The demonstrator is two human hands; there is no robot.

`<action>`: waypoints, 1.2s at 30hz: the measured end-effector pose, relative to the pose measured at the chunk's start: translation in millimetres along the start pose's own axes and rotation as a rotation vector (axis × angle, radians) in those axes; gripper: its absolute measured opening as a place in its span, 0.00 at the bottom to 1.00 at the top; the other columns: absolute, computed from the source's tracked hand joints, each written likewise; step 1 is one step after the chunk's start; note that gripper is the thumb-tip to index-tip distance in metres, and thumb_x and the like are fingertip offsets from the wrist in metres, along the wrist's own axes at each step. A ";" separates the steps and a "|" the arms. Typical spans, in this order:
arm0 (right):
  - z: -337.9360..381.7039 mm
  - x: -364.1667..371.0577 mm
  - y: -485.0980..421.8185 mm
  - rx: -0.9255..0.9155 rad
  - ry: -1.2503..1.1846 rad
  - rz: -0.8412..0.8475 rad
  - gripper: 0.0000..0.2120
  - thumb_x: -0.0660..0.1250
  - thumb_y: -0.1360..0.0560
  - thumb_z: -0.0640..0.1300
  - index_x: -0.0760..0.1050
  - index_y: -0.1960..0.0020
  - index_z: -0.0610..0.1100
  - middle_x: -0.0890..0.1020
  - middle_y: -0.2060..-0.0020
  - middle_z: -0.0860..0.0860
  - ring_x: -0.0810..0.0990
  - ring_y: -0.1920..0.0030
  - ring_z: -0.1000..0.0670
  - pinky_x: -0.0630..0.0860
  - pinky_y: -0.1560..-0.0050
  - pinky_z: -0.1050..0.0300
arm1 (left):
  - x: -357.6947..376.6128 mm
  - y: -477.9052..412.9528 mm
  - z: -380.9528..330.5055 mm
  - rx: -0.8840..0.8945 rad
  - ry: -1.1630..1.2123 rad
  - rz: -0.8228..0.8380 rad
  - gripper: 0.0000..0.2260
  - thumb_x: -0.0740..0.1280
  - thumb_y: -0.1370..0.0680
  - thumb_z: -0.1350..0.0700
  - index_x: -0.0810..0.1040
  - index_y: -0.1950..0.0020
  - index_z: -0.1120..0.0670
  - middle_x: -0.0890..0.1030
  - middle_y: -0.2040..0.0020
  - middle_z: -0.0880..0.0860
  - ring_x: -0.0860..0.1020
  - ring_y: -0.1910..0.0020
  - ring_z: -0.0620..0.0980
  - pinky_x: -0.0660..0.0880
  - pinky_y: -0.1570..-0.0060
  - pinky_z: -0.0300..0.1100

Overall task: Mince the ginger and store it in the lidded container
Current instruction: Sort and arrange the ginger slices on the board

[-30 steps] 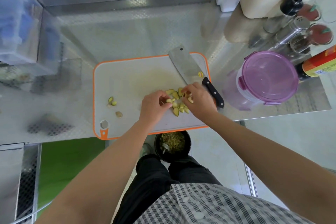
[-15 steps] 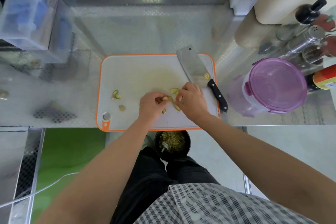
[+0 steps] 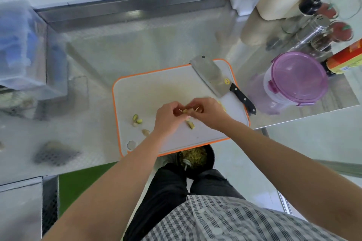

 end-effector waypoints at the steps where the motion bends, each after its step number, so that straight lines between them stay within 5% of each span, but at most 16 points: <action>1: 0.9 2.2 -0.1 0.029 -0.027 -0.020 0.05 0.71 0.28 0.43 0.80 0.52 0.46 0.79 0.66 0.56 0.76 0.67 0.61 0.71 0.62 0.62 | -2.0 0.2 1.5 0.017 0.001 0.014 0.06 0.75 0.30 0.55 0.79 0.58 0.49 0.78 0.69 0.45 0.75 0.69 0.41 0.70 0.66 0.35; 5: 4.5 3.7 0.6 0.095 -0.157 -0.203 0.05 0.73 0.30 0.39 0.78 0.59 0.46 0.81 0.68 0.54 0.77 0.68 0.63 0.69 0.67 0.74 | -10.3 0.2 3.5 -0.093 0.394 0.081 0.09 0.74 0.27 0.59 0.81 0.49 0.59 0.80 0.64 0.56 0.76 0.68 0.49 0.73 0.67 0.42; 8: 11.2 6.5 1.5 0.066 -0.185 -0.278 0.04 0.74 0.31 0.38 0.80 0.59 0.44 0.83 0.63 0.51 0.80 0.63 0.57 0.72 0.62 0.72 | -14.4 -1.8 3.7 -0.170 0.608 0.053 0.07 0.74 0.28 0.61 0.82 0.51 0.62 0.82 0.65 0.57 0.78 0.69 0.49 0.76 0.64 0.40; 16: 6.3 3.8 -9.1 0.087 -0.292 -0.222 0.06 0.75 0.32 0.38 0.80 0.58 0.41 0.83 0.61 0.50 0.81 0.62 0.57 0.76 0.60 0.67 | -12.6 -11.2 0.8 -0.159 0.690 0.025 0.04 0.69 0.25 0.66 0.82 0.54 0.59 0.82 0.69 0.52 0.78 0.70 0.47 0.79 0.62 0.39; 22: 5.5 -5.3 -23.1 -0.123 -0.231 -0.195 0.09 0.71 0.33 0.30 0.79 0.58 0.43 0.83 0.58 0.50 0.82 0.57 0.53 0.77 0.53 0.64 | -7.5 -22.2 -4.3 -0.217 0.677 0.008 0.09 0.63 0.22 0.69 0.79 0.44 0.66 0.81 0.70 0.51 0.77 0.71 0.44 0.76 0.64 0.36; 27: 13.3 -8.3 -39.5 -0.234 -0.206 -0.167 0.10 0.70 0.33 0.29 0.78 0.56 0.42 0.83 0.59 0.50 0.81 0.56 0.54 0.77 0.51 0.64 | -15.4 -36.6 -11.9 -0.222 0.680 -0.028 0.07 0.65 0.22 0.65 0.82 0.51 0.63 0.81 0.68 0.53 0.77 0.70 0.46 0.75 0.62 0.38; 31: 13.1 -10.5 -51.6 -0.187 -0.195 -0.116 0.12 0.68 0.31 0.31 0.75 0.50 0.41 0.81 0.54 0.49 0.81 0.56 0.53 0.77 0.51 0.63 | -23.5 -49.1 -6.8 -0.156 0.510 -0.148 0.06 0.68 0.24 0.65 0.82 0.49 0.62 0.81 0.69 0.49 0.76 0.70 0.45 0.74 0.62 0.38; 36: -7.3 -10.8 -33.8 -0.140 0.265 -0.041 0.11 0.73 0.31 0.43 0.76 0.51 0.45 0.75 0.54 0.49 0.74 0.54 0.50 0.72 0.57 0.54 | -28.6 -57.3 -2.7 -0.002 -0.243 -0.265 0.09 0.68 0.24 0.59 0.83 0.46 0.54 0.77 0.50 0.53 0.76 0.55 0.48 0.68 0.50 0.33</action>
Point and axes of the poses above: each hand's wrist, its own y-axis away from the middle knuckle, its own x-axis out of the palm, z = x × y, the point moved 3 cm from there along -y, towards the middle knuckle
